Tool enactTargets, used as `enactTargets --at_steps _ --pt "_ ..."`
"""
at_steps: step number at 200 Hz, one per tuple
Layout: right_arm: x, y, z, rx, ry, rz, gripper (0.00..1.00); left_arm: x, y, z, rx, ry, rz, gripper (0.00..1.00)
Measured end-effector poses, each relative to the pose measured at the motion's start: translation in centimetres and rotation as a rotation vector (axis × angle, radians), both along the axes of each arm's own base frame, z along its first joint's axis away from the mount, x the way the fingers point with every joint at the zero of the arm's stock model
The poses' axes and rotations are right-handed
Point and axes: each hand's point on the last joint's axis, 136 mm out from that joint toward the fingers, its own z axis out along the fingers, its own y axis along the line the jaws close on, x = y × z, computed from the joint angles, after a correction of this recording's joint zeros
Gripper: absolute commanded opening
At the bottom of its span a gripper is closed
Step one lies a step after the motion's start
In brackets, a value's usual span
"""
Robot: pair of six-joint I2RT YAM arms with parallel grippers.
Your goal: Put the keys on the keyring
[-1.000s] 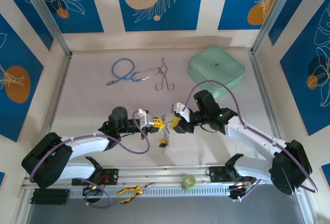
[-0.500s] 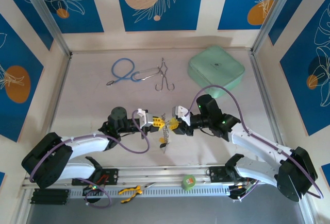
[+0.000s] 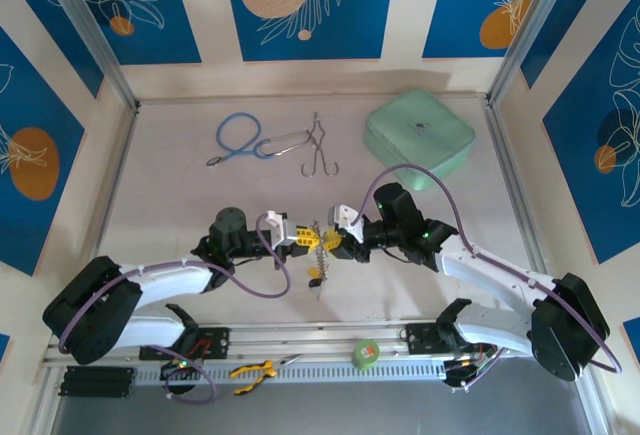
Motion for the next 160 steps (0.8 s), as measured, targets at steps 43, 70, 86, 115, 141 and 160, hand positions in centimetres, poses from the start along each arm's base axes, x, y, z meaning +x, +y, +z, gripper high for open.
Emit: enactTargets --at_steps 43,70,86,115,141,160 --pt "0.2 0.0 0.5 -0.014 -0.020 0.003 0.00 0.2 0.0 0.0 0.003 -0.010 0.011 0.25" --pt "0.5 0.0 1.4 -0.065 -0.052 0.019 0.00 0.3 0.3 -0.9 0.053 0.005 0.030 0.25" --pt "0.7 0.3 1.7 -0.122 -0.077 0.037 0.00 0.5 0.5 -1.1 0.079 -0.002 0.046 0.24" --pt "0.9 0.4 1.3 -0.240 -0.101 0.070 0.00 0.6 0.8 -1.1 0.103 -0.013 0.059 0.24" --pt "0.8 0.3 0.7 -0.305 -0.102 0.087 0.00 0.6 0.8 -1.2 0.106 -0.013 0.060 0.25" --pt "0.5 0.4 0.3 -0.330 -0.096 0.103 0.00 0.5 0.8 -1.1 0.104 -0.013 0.057 0.23"
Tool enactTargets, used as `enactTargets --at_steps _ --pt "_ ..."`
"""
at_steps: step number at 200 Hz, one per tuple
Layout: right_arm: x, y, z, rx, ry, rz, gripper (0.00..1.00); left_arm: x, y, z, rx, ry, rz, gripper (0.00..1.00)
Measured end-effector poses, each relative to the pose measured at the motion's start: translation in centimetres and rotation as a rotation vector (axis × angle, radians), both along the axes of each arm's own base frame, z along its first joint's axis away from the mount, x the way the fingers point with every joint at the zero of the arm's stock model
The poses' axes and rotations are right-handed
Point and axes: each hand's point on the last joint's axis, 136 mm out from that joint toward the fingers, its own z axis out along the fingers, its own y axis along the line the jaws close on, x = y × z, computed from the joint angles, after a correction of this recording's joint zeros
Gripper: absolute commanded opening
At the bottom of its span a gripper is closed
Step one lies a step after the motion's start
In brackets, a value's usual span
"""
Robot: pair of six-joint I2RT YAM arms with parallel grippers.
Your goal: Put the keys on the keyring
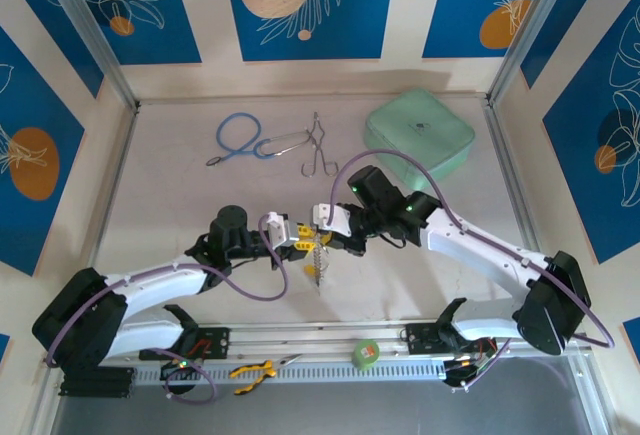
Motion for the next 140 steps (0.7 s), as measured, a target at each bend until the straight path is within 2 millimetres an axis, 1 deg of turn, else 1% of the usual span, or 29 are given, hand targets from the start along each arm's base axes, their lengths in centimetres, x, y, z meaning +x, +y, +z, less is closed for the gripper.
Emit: enactTargets --at_steps 18,44,57,78,85,118,140 --pt "-0.3 0.2 -0.3 -0.018 0.001 0.013 0.00 -0.1 0.0 0.0 -0.002 0.006 -0.006 0.18" --pt "-0.3 0.6 -0.2 -0.031 -0.003 0.020 0.00 -0.3 -0.1 0.1 -0.005 0.017 -0.016 0.00" --pt "-0.3 0.5 -0.2 -0.036 -0.004 0.017 0.00 -0.4 -0.1 0.0 -0.003 0.013 -0.020 0.00" --pt "0.0 0.4 -0.2 -0.021 0.004 -0.005 0.25 -0.4 -0.1 0.1 -0.005 0.015 -0.021 0.00" --pt "0.1 0.3 -0.1 0.001 0.008 -0.020 0.29 -0.4 -0.1 0.2 -0.009 0.012 -0.021 0.00" --pt "0.4 -1.2 -0.1 0.126 0.053 -0.108 0.30 -0.4 -0.2 0.9 -0.047 0.003 -0.018 0.00" --pt "-0.2 -1.2 -0.7 0.170 0.105 -0.125 0.30 -0.4 -0.2 1.0 -0.075 0.010 -0.017 0.00"
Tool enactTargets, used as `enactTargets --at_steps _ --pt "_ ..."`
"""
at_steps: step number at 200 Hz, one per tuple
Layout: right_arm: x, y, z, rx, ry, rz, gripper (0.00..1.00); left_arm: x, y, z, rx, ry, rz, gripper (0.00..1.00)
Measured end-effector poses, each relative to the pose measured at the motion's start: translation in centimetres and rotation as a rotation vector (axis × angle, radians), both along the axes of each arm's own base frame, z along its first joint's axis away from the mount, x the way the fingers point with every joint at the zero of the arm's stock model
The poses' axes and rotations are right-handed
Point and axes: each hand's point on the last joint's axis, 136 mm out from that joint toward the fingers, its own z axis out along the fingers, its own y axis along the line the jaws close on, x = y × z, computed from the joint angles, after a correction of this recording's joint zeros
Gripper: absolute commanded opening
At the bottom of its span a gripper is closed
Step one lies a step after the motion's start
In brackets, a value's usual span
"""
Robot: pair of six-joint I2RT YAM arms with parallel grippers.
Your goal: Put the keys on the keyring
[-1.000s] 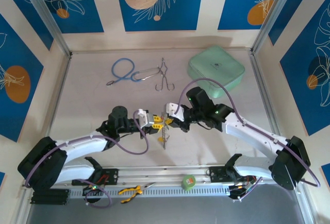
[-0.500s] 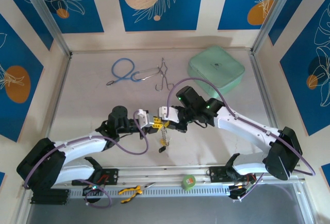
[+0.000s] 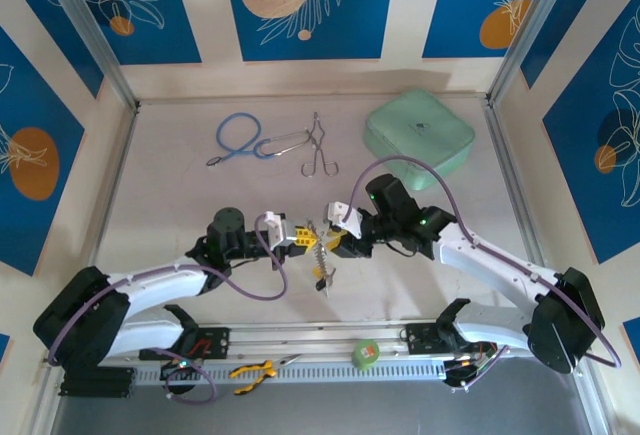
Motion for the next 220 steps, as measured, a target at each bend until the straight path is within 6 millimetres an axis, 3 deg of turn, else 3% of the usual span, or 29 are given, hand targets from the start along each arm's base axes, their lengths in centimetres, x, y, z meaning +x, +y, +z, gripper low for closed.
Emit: enactTargets --at_steps 26,121,220 --pt "-0.5 0.3 -0.5 0.035 0.045 -0.004 0.27 0.0 -0.1 -0.2 -0.017 0.018 0.000 0.00" --pt "-0.4 1.3 0.5 0.108 0.047 0.006 0.13 -0.2 -0.4 0.7 -0.069 0.031 -0.028 0.00" --pt "-0.7 0.3 0.8 0.118 0.035 -0.003 0.31 -0.4 -0.5 1.1 -0.091 0.035 -0.044 0.00"
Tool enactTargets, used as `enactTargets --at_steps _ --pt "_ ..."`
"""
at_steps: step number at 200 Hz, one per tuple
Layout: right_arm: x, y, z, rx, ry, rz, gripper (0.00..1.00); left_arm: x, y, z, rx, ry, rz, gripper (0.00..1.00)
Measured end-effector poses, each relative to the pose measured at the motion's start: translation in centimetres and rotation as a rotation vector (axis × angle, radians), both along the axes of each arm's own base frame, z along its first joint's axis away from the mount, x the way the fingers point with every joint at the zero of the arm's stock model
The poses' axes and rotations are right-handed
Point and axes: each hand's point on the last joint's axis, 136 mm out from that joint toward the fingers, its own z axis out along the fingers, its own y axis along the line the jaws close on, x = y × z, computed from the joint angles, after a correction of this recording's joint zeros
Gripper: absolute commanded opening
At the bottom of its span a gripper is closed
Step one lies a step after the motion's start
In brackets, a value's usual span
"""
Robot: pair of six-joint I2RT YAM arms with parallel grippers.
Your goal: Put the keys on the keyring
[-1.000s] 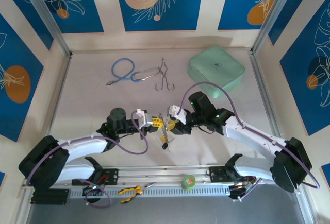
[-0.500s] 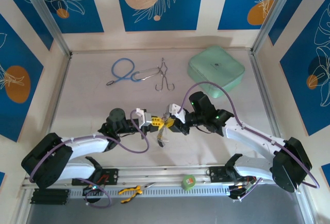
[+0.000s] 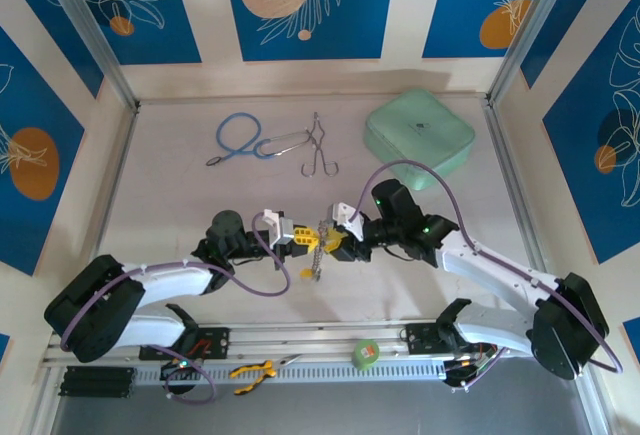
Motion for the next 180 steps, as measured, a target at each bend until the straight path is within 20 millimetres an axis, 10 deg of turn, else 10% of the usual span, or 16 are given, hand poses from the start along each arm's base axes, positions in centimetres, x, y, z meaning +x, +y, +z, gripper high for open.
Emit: enactTargets --at_steps 124,180 --pt "-0.4 0.6 -0.6 0.016 0.000 0.008 0.19 0.0 0.0 0.1 -0.004 0.000 0.000 0.00" --pt "-0.3 0.8 -0.9 0.007 0.002 -0.002 0.29 0.0 0.0 0.3 -0.009 0.000 0.002 0.00"
